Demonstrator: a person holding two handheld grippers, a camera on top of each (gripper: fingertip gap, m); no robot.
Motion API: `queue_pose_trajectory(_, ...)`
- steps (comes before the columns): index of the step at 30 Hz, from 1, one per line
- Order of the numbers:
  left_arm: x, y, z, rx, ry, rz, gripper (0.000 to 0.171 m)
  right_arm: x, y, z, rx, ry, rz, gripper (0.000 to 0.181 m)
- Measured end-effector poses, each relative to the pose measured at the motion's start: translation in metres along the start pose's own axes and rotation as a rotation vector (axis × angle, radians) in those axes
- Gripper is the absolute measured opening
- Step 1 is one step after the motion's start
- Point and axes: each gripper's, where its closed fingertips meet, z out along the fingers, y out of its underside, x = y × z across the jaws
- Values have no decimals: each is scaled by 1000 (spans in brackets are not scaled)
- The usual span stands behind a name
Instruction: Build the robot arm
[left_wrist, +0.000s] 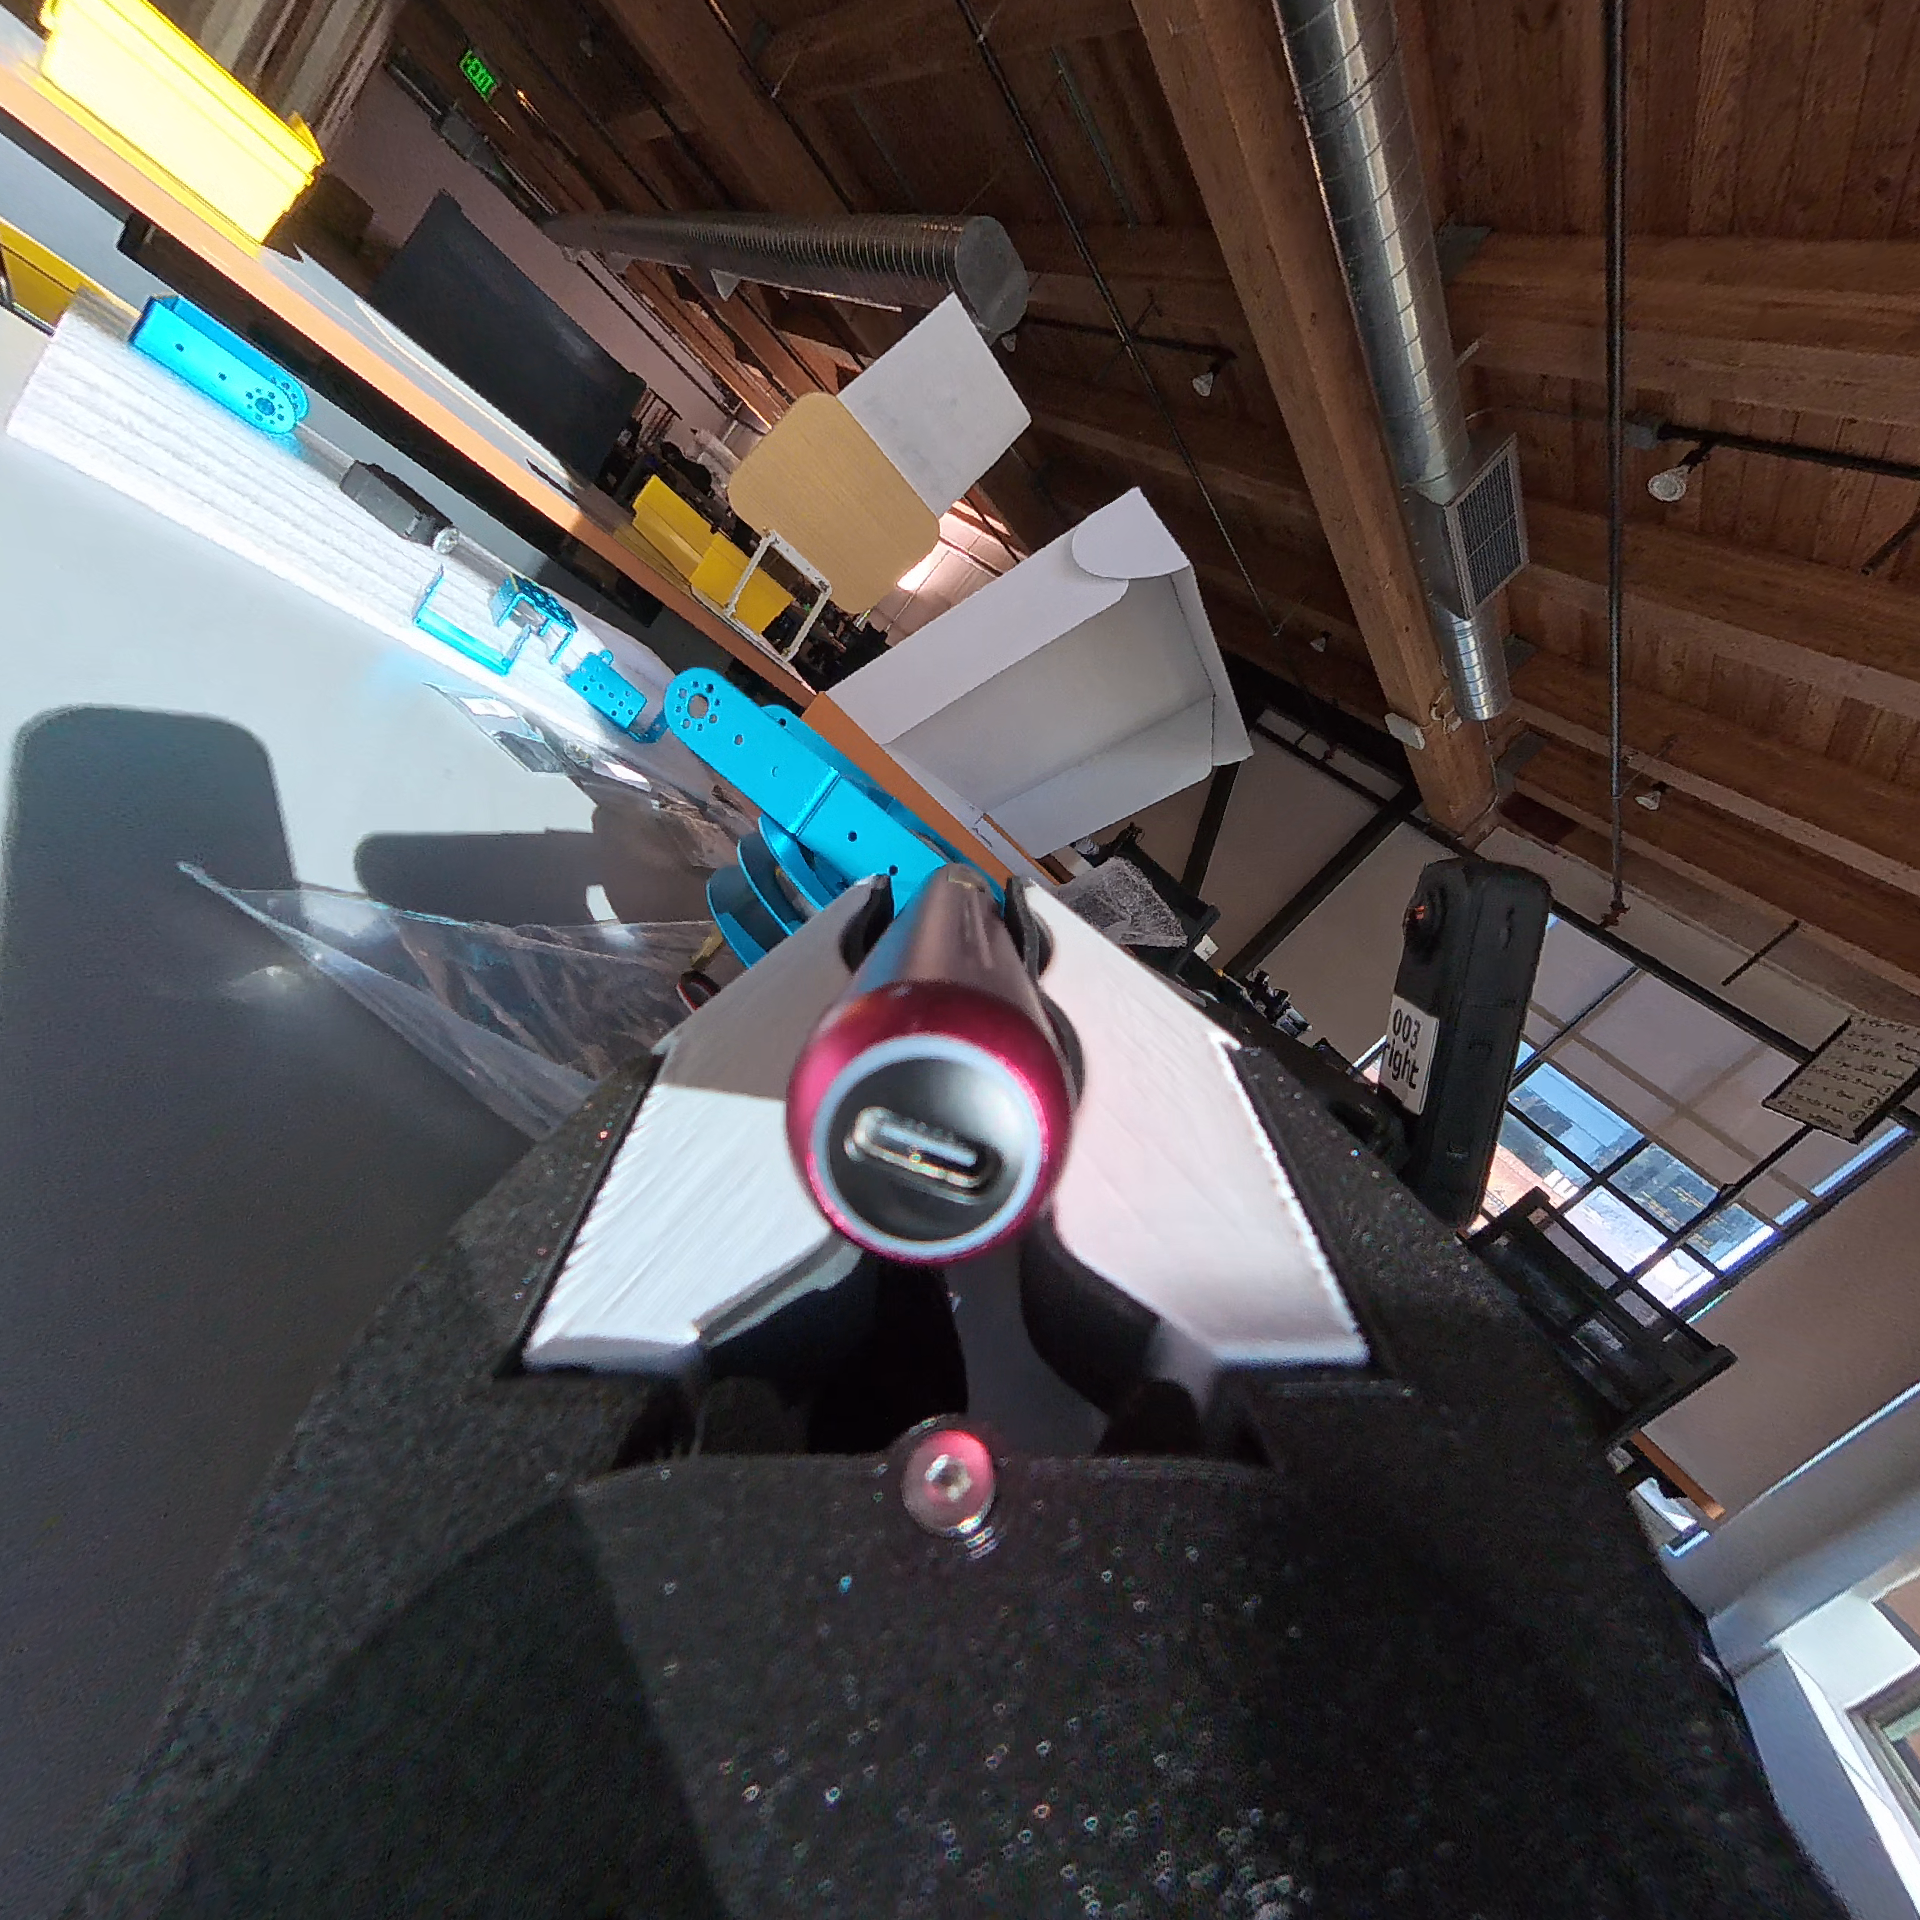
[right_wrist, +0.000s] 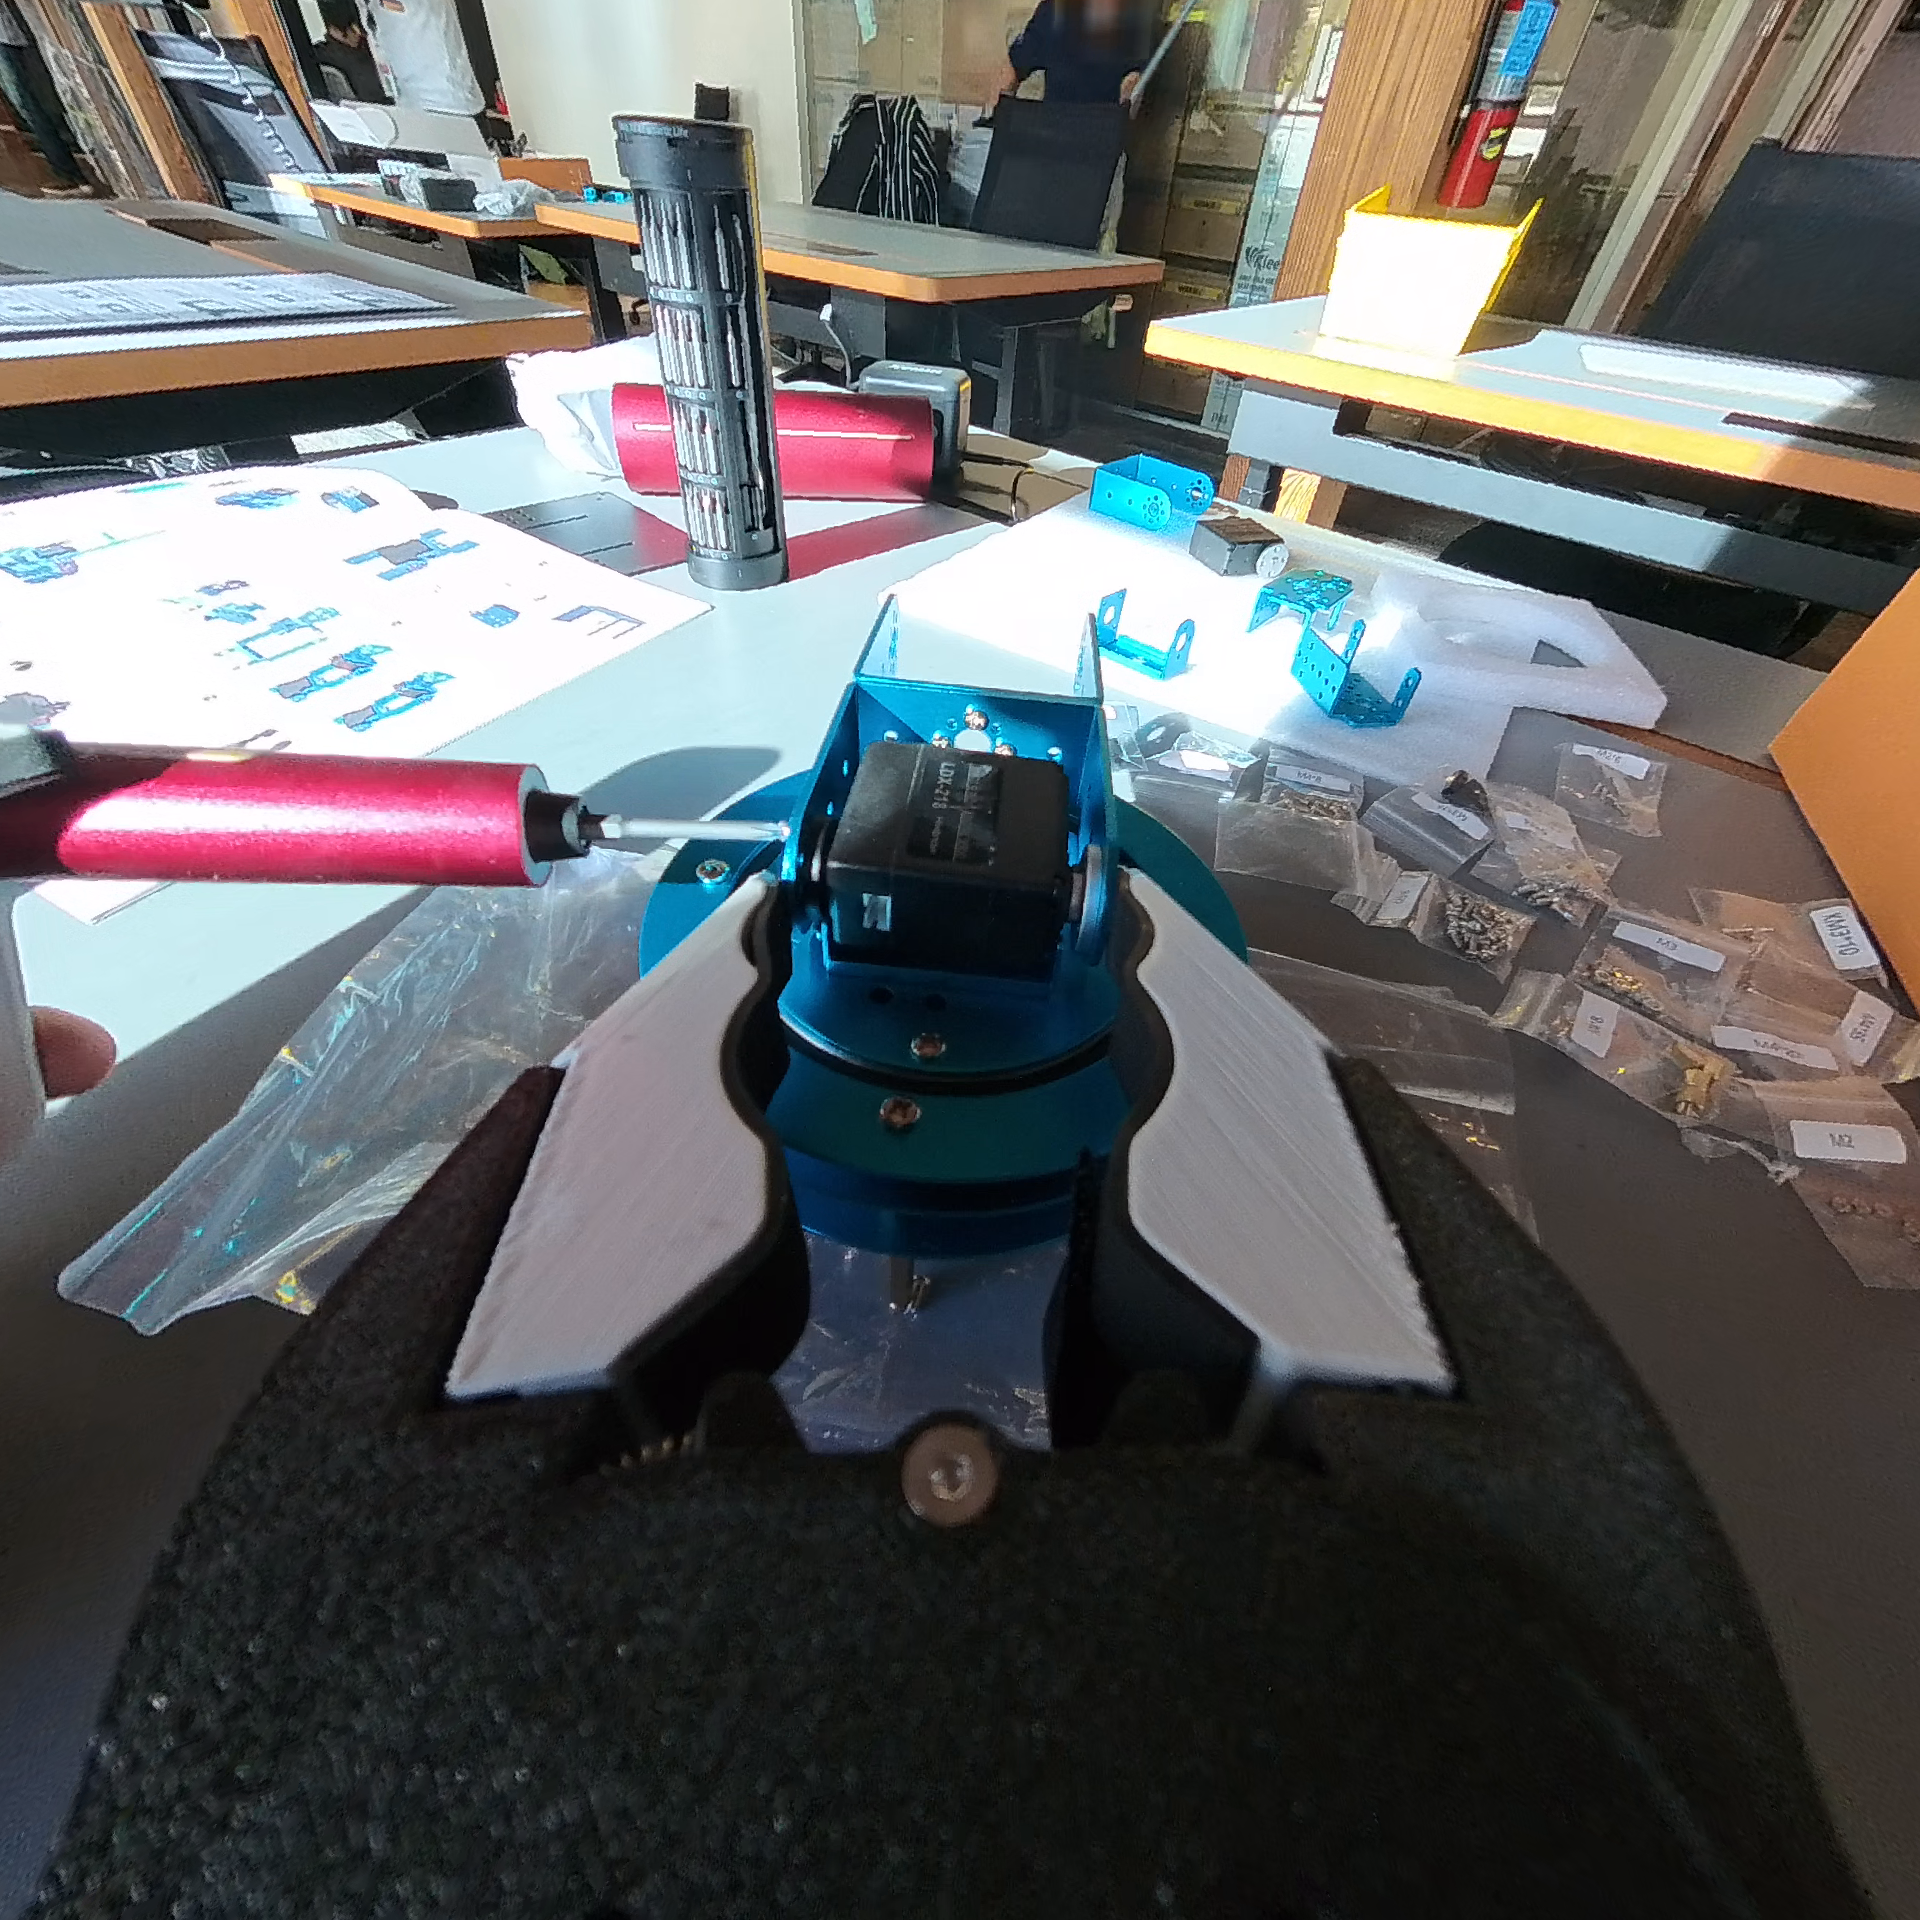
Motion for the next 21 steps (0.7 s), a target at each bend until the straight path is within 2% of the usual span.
queue_pose_trajectory(12,-1,-2,2,-13,13,20,20,0,0,0,0,-1,-1,60)
queue_pose_trajectory(21,2,2,2,-101,38,79,20,0,0,0,-5,-6,-6,60)
